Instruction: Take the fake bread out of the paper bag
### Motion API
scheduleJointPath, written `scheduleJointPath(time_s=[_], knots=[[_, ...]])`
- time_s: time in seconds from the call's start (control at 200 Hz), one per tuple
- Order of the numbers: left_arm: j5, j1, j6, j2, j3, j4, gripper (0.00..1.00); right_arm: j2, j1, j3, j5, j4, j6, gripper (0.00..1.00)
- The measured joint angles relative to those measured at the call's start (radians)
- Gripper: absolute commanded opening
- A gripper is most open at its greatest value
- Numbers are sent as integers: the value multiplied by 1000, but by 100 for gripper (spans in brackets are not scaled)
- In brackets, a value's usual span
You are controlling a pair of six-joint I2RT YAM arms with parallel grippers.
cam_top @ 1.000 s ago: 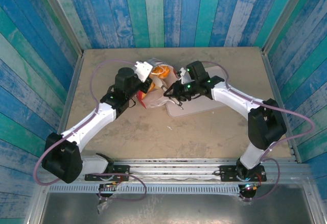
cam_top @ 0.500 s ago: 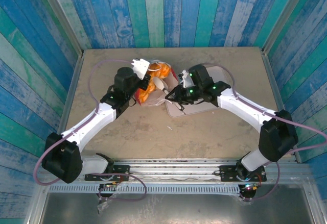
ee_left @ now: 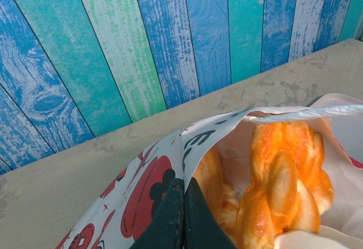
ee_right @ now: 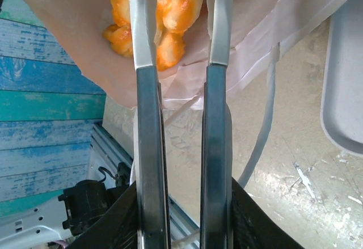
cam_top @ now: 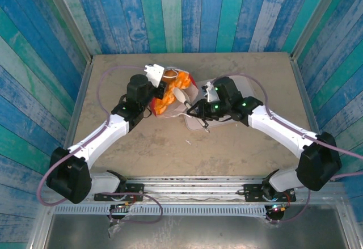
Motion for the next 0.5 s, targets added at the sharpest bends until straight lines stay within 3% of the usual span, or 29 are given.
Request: scheduleJointPath(time_s=[0.501], knots=[[-23, -1, -26, 1, 0, 8, 0, -134, 35, -14, 74, -55, -19, 5]])
